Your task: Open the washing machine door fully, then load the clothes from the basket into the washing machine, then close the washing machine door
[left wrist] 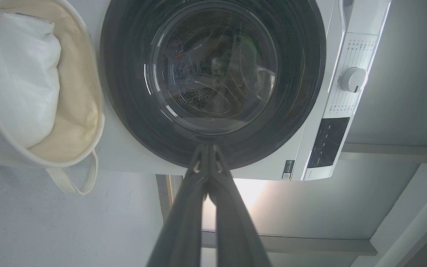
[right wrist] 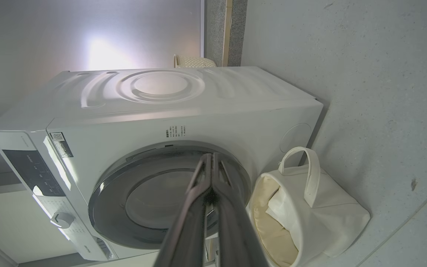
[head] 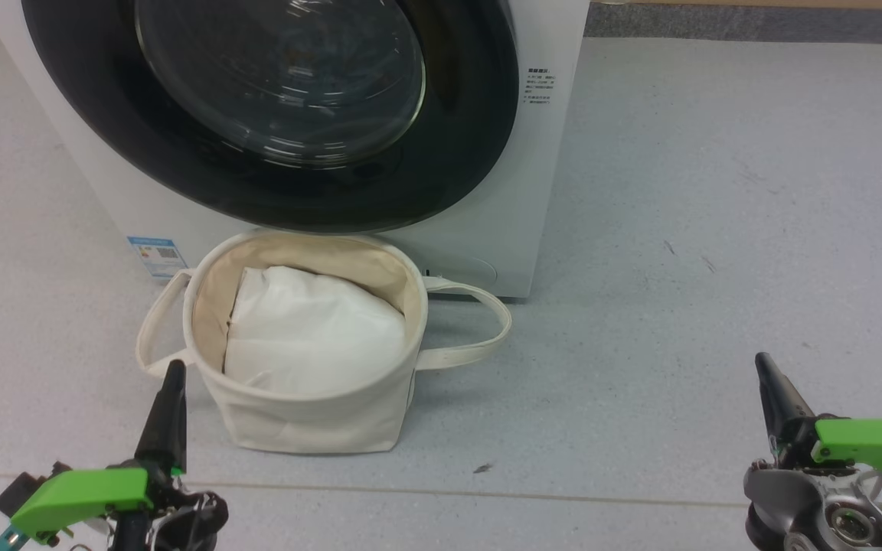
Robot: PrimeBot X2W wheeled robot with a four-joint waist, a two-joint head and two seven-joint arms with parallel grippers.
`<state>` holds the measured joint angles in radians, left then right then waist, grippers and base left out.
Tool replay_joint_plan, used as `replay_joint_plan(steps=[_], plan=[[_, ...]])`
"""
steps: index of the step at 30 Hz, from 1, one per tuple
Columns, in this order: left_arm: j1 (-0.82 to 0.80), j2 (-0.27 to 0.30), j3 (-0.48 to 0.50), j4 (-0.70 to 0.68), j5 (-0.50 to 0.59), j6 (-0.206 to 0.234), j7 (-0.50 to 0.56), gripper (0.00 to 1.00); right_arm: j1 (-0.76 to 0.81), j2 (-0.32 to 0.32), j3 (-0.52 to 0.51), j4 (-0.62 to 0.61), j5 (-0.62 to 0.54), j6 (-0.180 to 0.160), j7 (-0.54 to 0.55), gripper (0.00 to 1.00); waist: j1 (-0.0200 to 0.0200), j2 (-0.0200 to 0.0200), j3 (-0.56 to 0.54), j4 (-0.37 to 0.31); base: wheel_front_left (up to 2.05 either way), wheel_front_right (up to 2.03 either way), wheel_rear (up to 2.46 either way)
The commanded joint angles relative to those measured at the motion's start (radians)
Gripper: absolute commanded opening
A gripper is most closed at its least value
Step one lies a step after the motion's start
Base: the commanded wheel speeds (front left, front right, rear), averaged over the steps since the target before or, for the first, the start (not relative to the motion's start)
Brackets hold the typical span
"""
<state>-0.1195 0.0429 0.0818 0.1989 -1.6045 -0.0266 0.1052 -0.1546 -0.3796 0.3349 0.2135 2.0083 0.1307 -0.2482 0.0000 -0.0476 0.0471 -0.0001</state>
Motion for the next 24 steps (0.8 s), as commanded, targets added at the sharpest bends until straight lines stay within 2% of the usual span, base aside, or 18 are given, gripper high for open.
replay_joint_plan(steps=[1,24], plan=[[-0.009,0.008,0.037,-0.04,-0.001,0.002,0.007,0.0,-0.019,-0.025,0.01,-0.037,0.004,0.0,-0.007,0.0,0.0,0.0,0.0,0.0,0.0,0.0,0.0],[-0.009,0.007,0.037,-0.04,-0.001,0.002,0.007,0.0,-0.019,-0.027,0.012,-0.038,0.006,0.0,-0.009,0.0,0.0,0.0,0.0,0.0,0.0,0.0,0.0]])
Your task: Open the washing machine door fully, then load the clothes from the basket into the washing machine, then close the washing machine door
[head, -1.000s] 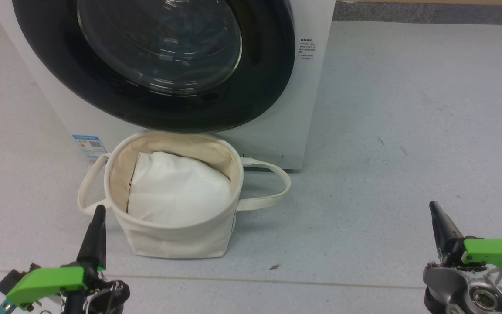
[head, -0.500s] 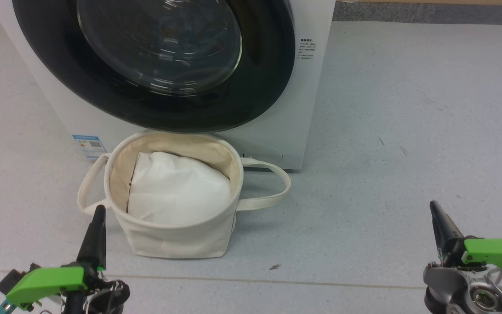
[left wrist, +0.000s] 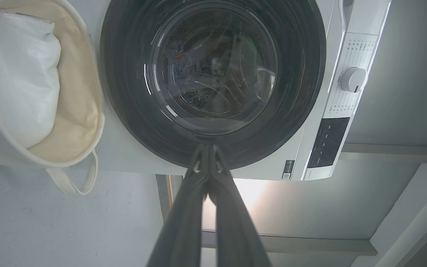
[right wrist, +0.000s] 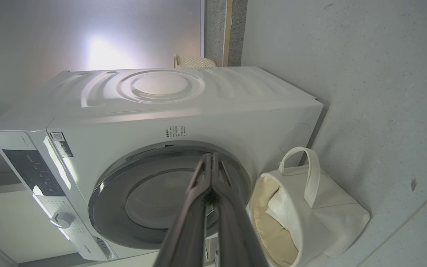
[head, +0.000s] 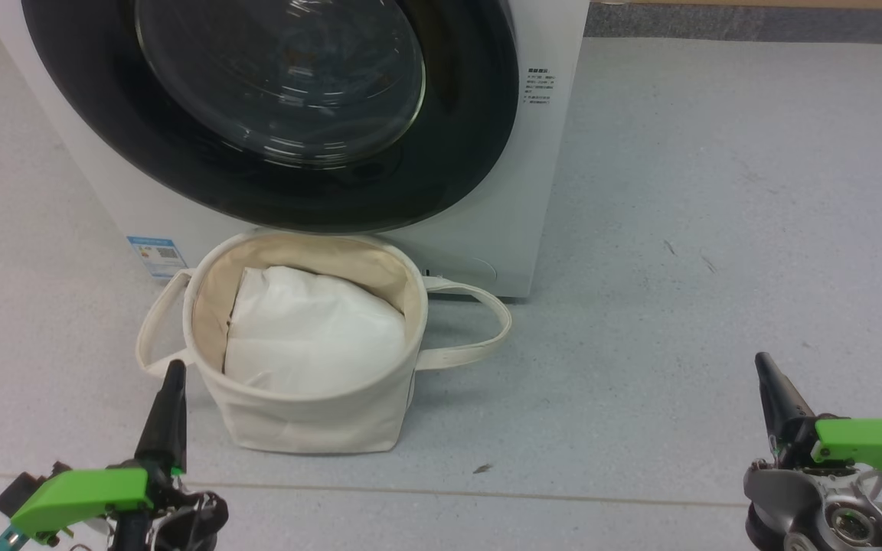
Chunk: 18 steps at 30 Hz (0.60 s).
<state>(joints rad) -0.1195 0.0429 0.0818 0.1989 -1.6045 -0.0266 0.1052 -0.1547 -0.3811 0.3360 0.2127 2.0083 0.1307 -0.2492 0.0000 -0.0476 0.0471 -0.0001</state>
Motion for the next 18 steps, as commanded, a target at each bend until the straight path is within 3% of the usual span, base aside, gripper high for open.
replay_joint_plan(steps=[1,18], plan=[[-0.009,0.007,0.037,-0.04,-0.001,0.002,0.007,0.0,-0.019,-0.025,0.011,-0.037,0.006,0.0,-0.008,0.0,0.0,0.0,0.0,0.0,0.0,0.0,0.0],[-0.009,0.007,0.037,-0.04,-0.001,0.002,0.007,0.0,-0.019,-0.026,0.012,-0.038,0.007,0.0,-0.01,0.0,0.0,0.0,0.0,0.0,0.0,0.0,0.0]])
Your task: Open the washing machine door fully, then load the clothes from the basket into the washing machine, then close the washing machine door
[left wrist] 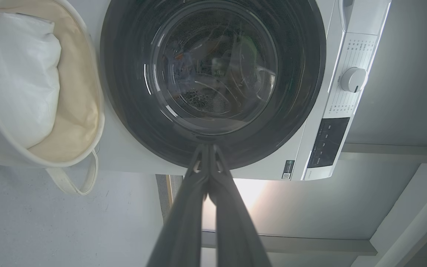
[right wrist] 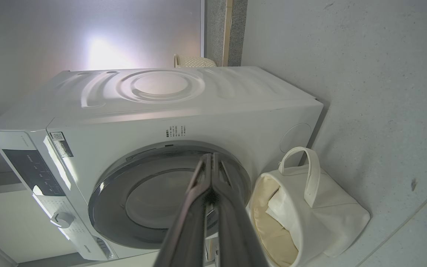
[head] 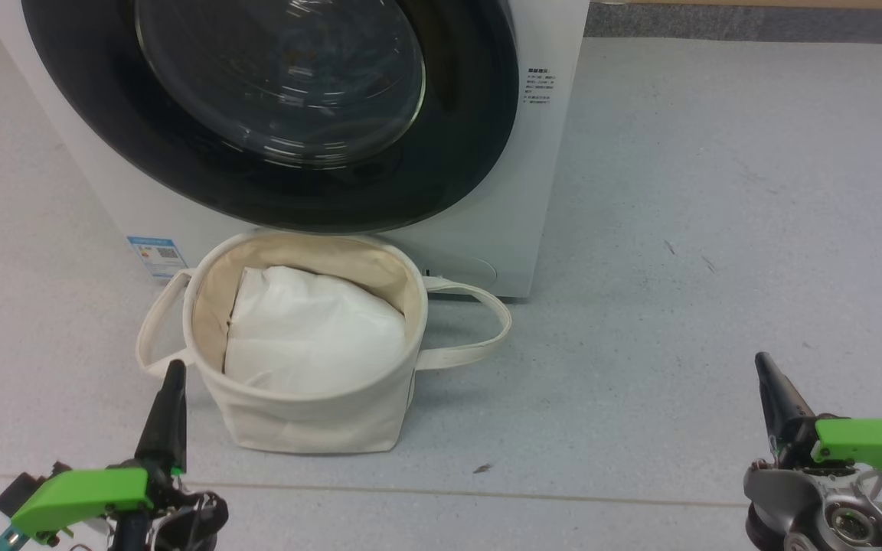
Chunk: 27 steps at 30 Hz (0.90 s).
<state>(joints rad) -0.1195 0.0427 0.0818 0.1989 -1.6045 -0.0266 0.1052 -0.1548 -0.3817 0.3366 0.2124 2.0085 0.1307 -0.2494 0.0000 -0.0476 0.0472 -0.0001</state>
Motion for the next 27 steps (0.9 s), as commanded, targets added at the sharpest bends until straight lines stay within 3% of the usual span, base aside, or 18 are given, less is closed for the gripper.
replay_joint_plan(steps=[1,27], plan=[[-0.009,0.008,0.037,-0.04,-0.001,0.002,0.007,0.0,-0.019,-0.026,0.012,-0.038,0.007,0.0,-0.009,0.0,0.0,0.0,0.0,0.0,0.0,0.0,0.0],[-0.009,0.008,0.037,-0.04,-0.001,0.002,0.007,0.0,-0.019,-0.027,0.013,-0.038,0.008,0.0,-0.011,0.0,0.0,0.0,0.0,0.0,0.0,0.0,0.0]])
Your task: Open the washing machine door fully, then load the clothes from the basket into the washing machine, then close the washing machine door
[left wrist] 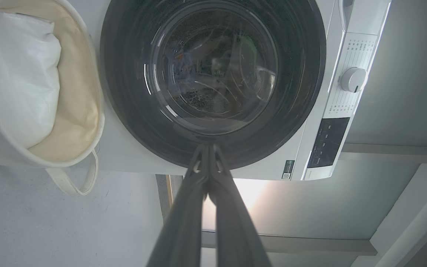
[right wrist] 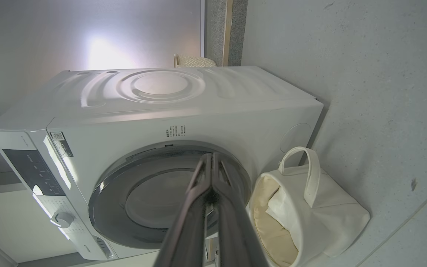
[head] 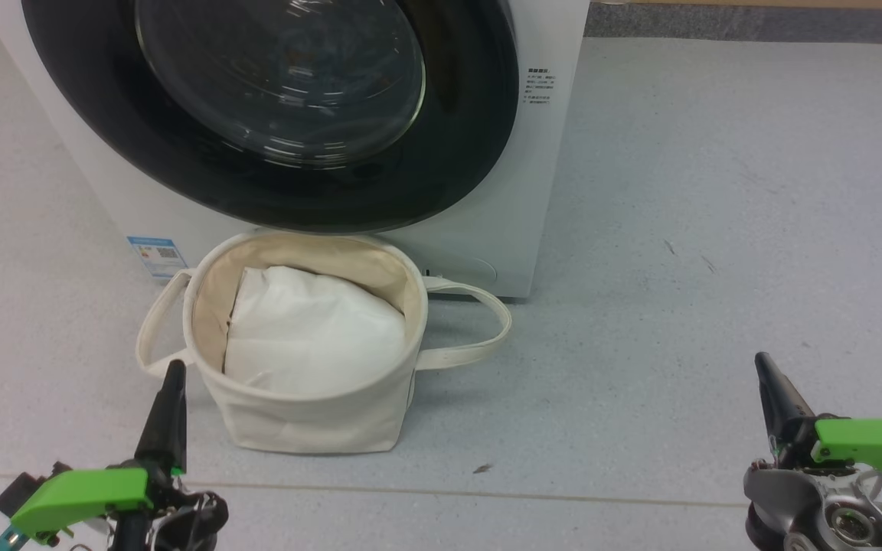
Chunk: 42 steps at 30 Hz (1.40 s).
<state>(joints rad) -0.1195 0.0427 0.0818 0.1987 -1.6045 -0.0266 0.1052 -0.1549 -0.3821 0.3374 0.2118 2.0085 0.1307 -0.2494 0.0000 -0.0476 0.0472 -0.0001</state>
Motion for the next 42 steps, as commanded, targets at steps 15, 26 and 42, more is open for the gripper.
replay_joint_plan(steps=[15,26,42], plan=[[-0.009,0.008,0.037,-0.04,-0.001,0.002,0.007,0.0,-0.019,-0.027,0.013,-0.038,0.008,0.0,-0.011,0.0,0.0,0.0,0.0,0.0,0.0,0.0,0.0],[-0.009,0.008,0.037,-0.04,-0.001,0.002,0.007,0.0,-0.019,-0.027,0.013,-0.038,0.009,0.0,-0.011,0.0,0.0,0.0,0.0,0.0,0.0,0.0,0.0],[-0.009,0.008,0.037,-0.04,-0.001,0.002,0.007,0.0,-0.019,-0.027,0.013,-0.038,0.009,0.0,-0.011,0.0,0.0,0.0,0.0,0.0,0.0,0.0,0.0]])
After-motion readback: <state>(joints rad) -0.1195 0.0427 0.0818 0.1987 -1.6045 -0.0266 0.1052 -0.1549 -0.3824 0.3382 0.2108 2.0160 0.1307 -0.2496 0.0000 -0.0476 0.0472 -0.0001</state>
